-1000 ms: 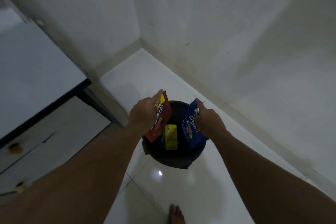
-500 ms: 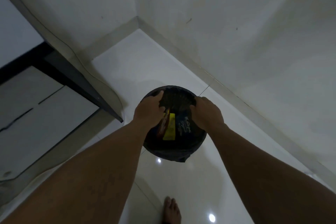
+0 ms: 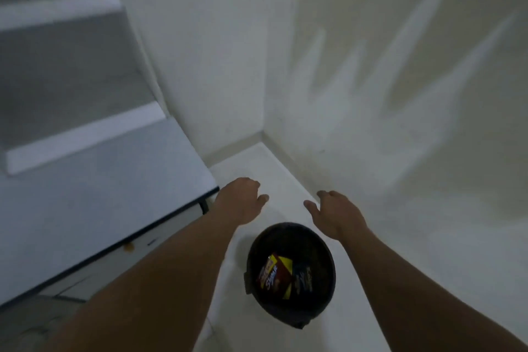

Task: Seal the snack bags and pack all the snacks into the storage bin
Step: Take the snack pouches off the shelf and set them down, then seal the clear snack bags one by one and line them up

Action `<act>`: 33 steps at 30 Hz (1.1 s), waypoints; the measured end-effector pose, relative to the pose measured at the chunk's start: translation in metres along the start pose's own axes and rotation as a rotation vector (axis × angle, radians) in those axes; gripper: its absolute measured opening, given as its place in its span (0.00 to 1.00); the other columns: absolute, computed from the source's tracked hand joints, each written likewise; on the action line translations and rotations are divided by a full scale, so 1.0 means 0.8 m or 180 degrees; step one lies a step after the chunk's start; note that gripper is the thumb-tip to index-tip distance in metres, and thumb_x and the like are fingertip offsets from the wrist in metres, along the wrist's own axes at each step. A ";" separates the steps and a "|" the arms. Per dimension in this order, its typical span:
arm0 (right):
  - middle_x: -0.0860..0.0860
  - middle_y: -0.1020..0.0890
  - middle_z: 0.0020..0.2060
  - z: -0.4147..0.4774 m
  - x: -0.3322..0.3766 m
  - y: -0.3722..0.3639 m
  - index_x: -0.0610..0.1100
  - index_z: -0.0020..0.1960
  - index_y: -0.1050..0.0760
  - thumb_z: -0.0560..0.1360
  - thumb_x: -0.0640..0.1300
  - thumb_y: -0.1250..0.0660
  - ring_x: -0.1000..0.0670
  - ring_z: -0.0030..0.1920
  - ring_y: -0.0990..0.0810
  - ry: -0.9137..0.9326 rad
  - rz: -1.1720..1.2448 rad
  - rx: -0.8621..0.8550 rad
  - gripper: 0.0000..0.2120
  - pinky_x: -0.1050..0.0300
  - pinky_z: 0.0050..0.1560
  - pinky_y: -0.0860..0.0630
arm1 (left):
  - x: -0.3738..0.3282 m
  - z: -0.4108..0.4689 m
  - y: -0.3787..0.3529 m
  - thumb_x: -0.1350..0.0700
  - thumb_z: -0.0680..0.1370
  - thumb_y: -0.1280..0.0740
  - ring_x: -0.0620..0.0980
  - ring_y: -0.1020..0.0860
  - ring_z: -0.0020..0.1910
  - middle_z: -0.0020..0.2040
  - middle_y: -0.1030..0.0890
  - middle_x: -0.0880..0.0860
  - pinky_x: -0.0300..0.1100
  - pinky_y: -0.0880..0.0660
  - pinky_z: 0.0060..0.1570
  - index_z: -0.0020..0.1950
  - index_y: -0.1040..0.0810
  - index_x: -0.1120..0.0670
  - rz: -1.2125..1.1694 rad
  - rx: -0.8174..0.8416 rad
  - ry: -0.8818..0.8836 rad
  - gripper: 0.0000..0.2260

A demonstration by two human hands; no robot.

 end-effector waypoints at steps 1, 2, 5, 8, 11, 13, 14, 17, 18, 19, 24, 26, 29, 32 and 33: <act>0.42 0.26 0.66 -0.006 0.018 0.022 0.40 0.71 0.32 0.82 0.61 0.48 0.41 0.68 0.29 0.0042 -0.0025 -0.0022 0.29 0.47 0.65 0.30 | 0.010 -0.016 0.029 0.42 0.82 0.44 0.54 0.34 0.73 0.73 0.30 0.56 0.48 0.36 0.70 0.75 0.33 0.55 0.0022 -0.0032 0.0047 0.25; 0.42 0.26 0.66 -0.011 0.038 0.044 0.41 0.70 0.32 0.81 0.61 0.48 0.41 0.67 0.29 0.0084 -0.0030 -0.0051 0.29 0.47 0.64 0.29 | 0.022 -0.034 0.057 0.42 0.82 0.44 0.54 0.34 0.73 0.74 0.31 0.56 0.48 0.37 0.70 0.75 0.33 0.56 0.0031 -0.0065 0.0106 0.26; 0.42 0.25 0.65 -0.029 0.107 0.105 0.40 0.69 0.31 0.81 0.61 0.48 0.41 0.66 0.27 0.0272 -0.0047 -0.0164 0.29 0.46 0.63 0.28 | 0.068 -0.087 0.132 0.40 0.82 0.44 0.55 0.33 0.72 0.73 0.30 0.56 0.49 0.35 0.71 0.74 0.32 0.56 0.0011 -0.0243 0.0349 0.26; 0.41 0.24 0.64 -0.053 0.185 0.155 0.39 0.67 0.29 0.81 0.62 0.49 0.41 0.65 0.26 0.0494 -0.0132 -0.0253 0.29 0.47 0.62 0.29 | 0.116 -0.147 0.203 0.39 0.82 0.44 0.53 0.36 0.74 0.75 0.31 0.53 0.49 0.37 0.72 0.75 0.33 0.54 0.0013 -0.0396 0.0535 0.27; 0.42 0.25 0.66 -0.078 0.267 0.196 0.39 0.68 0.29 0.81 0.62 0.50 0.42 0.66 0.27 0.0691 -0.0208 -0.0296 0.30 0.49 0.63 0.30 | 0.168 -0.209 0.265 0.39 0.81 0.44 0.53 0.35 0.74 0.75 0.32 0.53 0.50 0.37 0.72 0.76 0.34 0.53 0.0021 -0.0542 0.0703 0.27; 0.42 0.25 0.67 -0.097 0.325 0.220 0.39 0.68 0.30 0.81 0.62 0.51 0.42 0.67 0.27 0.0837 -0.0275 -0.0342 0.31 0.49 0.64 0.30 | 0.206 -0.252 0.300 0.38 0.81 0.43 0.54 0.33 0.73 0.74 0.30 0.54 0.50 0.34 0.71 0.74 0.31 0.53 0.0046 -0.0704 0.0829 0.28; 0.42 0.25 0.67 -0.106 0.354 0.231 0.39 0.69 0.30 0.81 0.62 0.51 0.42 0.67 0.27 0.0905 -0.0297 -0.0359 0.31 0.49 0.64 0.30 | 0.226 -0.272 0.317 0.38 0.80 0.43 0.54 0.32 0.72 0.73 0.29 0.54 0.51 0.33 0.70 0.73 0.30 0.54 0.0085 -0.0772 0.0878 0.28; 0.42 0.25 0.67 -0.135 0.441 0.256 0.38 0.69 0.29 0.81 0.63 0.50 0.42 0.66 0.27 0.1123 -0.0343 -0.0448 0.32 0.49 0.63 0.30 | 0.283 -0.333 0.369 0.38 0.80 0.42 0.56 0.30 0.70 0.71 0.27 0.56 0.50 0.31 0.68 0.72 0.28 0.56 0.0140 -0.0950 0.1047 0.28; 0.41 0.24 0.66 -0.145 0.470 0.264 0.39 0.68 0.29 0.81 0.64 0.50 0.42 0.66 0.26 0.1197 -0.0344 -0.0478 0.32 0.49 0.63 0.29 | 0.301 -0.353 0.386 0.38 0.80 0.42 0.57 0.29 0.70 0.71 0.27 0.57 0.50 0.31 0.67 0.72 0.28 0.57 0.0128 -0.1006 0.1107 0.28; 0.41 0.24 0.65 -0.154 0.499 0.272 0.39 0.67 0.28 0.80 0.64 0.50 0.41 0.65 0.25 0.1282 -0.0343 -0.0495 0.32 0.49 0.62 0.28 | 0.318 -0.371 0.402 0.38 0.80 0.42 0.57 0.29 0.69 0.71 0.27 0.58 0.51 0.30 0.67 0.72 0.28 0.57 0.0117 -0.1070 0.1172 0.28; 0.41 0.22 0.64 -0.204 0.639 0.301 0.38 0.65 0.26 0.81 0.63 0.47 0.41 0.63 0.24 0.1734 -0.0304 -0.0550 0.31 0.49 0.60 0.28 | 0.402 -0.454 0.464 0.36 0.79 0.42 0.57 0.26 0.66 0.68 0.24 0.57 0.50 0.28 0.64 0.69 0.27 0.57 0.0125 -0.1337 0.1508 0.30; 0.41 0.22 0.64 -0.217 0.689 0.307 0.38 0.66 0.26 0.80 0.63 0.47 0.41 0.63 0.24 0.1898 -0.0306 -0.0592 0.31 0.50 0.59 0.28 | 0.430 -0.482 0.484 0.36 0.79 0.42 0.57 0.26 0.66 0.68 0.24 0.57 0.50 0.28 0.64 0.70 0.27 0.57 0.0145 -0.1421 0.1608 0.30; 0.40 0.25 0.68 -0.228 0.759 0.314 0.38 0.69 0.29 0.81 0.63 0.49 0.40 0.67 0.27 0.2153 -0.0318 -0.0569 0.32 0.49 0.63 0.30 | 0.472 -0.517 0.510 0.37 0.79 0.41 0.57 0.25 0.64 0.66 0.23 0.57 0.51 0.27 0.62 0.68 0.26 0.58 0.0112 -0.1572 0.1782 0.28; 0.40 0.26 0.68 -0.230 0.821 0.313 0.37 0.69 0.29 0.81 0.64 0.49 0.40 0.67 0.27 0.2402 -0.0327 -0.0510 0.33 0.50 0.64 0.30 | 0.514 -0.543 0.528 0.37 0.79 0.41 0.57 0.25 0.63 0.65 0.23 0.58 0.51 0.26 0.61 0.67 0.25 0.58 0.0075 -0.1657 0.1988 0.28; 0.40 0.26 0.68 -0.229 0.840 0.311 0.37 0.69 0.30 0.81 0.64 0.49 0.41 0.67 0.27 0.2460 -0.0339 -0.0463 0.33 0.50 0.64 0.30 | 0.529 -0.548 0.531 0.37 0.80 0.41 0.57 0.25 0.64 0.66 0.23 0.58 0.51 0.26 0.61 0.68 0.25 0.59 0.0086 -0.1661 0.2055 0.28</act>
Point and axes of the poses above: each hand's wrist, its own z-axis towards the middle knuckle, its own y-axis out of the back of the hand, x = y × z, the point moved 1 cm from there along z, towards the middle knuckle
